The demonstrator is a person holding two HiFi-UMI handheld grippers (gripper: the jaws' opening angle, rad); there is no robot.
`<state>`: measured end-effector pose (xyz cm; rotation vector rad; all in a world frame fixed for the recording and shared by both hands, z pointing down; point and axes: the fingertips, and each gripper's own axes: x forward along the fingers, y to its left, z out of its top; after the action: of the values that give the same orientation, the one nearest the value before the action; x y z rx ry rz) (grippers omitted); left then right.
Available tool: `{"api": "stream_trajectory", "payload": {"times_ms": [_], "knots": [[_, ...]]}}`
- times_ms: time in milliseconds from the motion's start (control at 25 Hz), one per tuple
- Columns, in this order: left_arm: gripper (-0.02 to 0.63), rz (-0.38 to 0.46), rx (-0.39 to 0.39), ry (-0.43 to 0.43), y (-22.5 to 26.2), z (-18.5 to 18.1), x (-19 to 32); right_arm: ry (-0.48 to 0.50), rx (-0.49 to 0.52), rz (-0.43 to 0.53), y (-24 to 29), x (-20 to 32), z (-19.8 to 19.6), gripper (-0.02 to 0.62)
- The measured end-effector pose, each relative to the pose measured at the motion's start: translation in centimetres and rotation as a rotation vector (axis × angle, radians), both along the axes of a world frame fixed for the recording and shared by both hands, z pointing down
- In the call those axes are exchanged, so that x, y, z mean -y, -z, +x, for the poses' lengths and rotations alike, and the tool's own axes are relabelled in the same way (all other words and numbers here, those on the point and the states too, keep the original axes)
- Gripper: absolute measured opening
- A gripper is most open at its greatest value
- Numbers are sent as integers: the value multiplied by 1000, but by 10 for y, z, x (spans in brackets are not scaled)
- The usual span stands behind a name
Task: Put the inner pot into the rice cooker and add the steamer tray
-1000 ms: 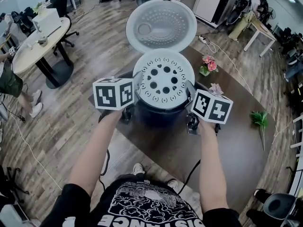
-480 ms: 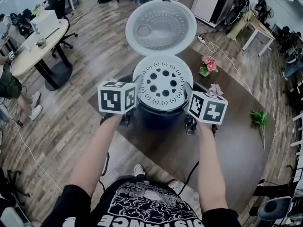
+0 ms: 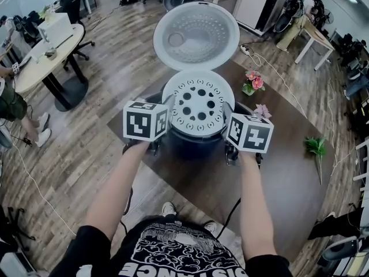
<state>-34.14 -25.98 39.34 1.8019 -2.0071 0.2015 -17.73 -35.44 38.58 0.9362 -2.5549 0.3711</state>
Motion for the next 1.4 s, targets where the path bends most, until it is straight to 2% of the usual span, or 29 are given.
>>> {"api": "stream_trajectory", "payload": {"times_ms": [560, 800, 1120, 1400], "knots": [[124, -31, 51, -3, -7, 8, -5, 7, -2, 16, -6, 1, 5, 141], [124, 8, 77, -3, 12, 17, -3, 22, 23, 30, 5, -1, 11, 141], [124, 67, 99, -53, 36, 55, 9, 3, 48, 60, 22, 0, 45, 121], [112, 86, 103, -134, 46, 102, 24, -53, 54, 86, 35, 2, 93, 95]]}}
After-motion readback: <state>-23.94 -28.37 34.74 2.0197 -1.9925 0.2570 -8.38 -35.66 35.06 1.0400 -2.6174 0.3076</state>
